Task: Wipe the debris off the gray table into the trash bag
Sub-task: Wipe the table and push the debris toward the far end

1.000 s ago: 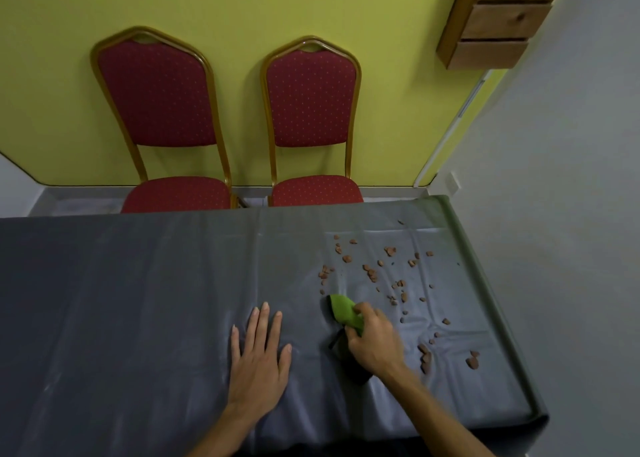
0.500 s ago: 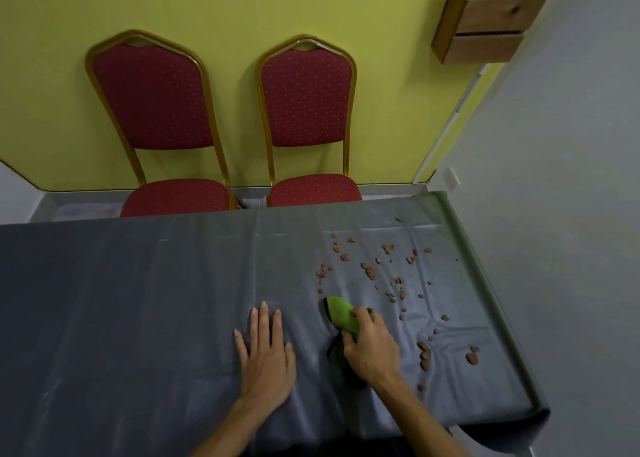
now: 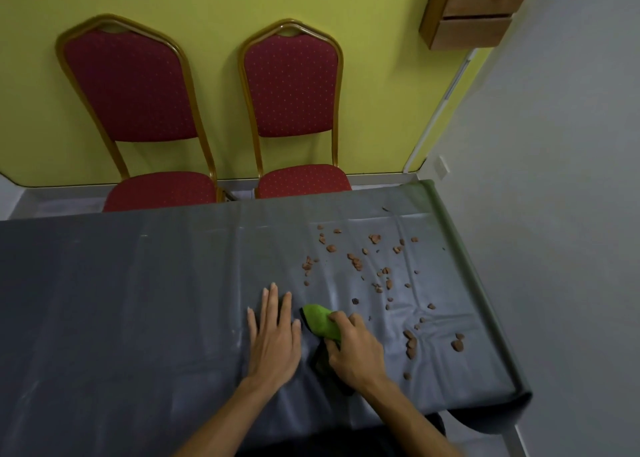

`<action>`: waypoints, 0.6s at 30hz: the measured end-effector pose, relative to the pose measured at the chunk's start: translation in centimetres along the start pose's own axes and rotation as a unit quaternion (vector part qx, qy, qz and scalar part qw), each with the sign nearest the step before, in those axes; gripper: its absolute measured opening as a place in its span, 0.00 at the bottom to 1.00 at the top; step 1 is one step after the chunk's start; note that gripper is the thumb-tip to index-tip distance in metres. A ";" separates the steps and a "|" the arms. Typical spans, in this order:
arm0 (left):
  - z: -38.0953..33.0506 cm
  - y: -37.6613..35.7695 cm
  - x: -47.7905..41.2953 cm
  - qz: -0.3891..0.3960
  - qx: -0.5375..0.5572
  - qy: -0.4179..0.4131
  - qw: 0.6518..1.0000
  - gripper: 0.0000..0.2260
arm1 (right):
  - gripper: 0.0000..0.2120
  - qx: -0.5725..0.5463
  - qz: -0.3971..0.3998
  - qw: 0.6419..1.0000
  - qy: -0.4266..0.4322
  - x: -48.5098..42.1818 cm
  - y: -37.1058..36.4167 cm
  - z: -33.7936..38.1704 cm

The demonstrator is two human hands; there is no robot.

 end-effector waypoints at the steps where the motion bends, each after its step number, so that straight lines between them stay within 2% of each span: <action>1: 0.0 -0.3 0.1 0.004 -0.005 -0.004 1.000 0.27 | 0.15 -0.001 0.003 1.000 0.003 -0.2 0.2 -0.2; 3: 0.3 -0.7 0.2 0.007 -0.026 -0.008 1.000 0.28 | 0.15 -0.006 -0.001 1.000 0.008 -0.7 1.1 -0.7; 8: 0.4 -1.0 0.1 0.027 -0.046 -0.002 0.999 0.26 | 0.16 -0.020 -0.073 0.996 0.038 -4.0 5.6 -1.9; 11: 0.3 -0.7 0.0 0.042 -0.039 0.001 0.998 0.26 | 0.17 0.021 -0.102 0.994 0.031 -8.9 9.4 -2.4; 18: 0.3 -0.5 -0.3 0.091 -0.038 0.015 0.995 0.28 | 0.18 0.151 -0.109 0.981 0.044 -21.4 14.8 -1.6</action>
Point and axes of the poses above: each hand's wrist, its own x-axis away from the middle knuckle, its own y-axis out of the back of the hand, z = x × y, the point moved 6 cm from there along -x, towards the middle knuckle, and after that the axes turned 6 degrees about x, right-handed, at the moved point
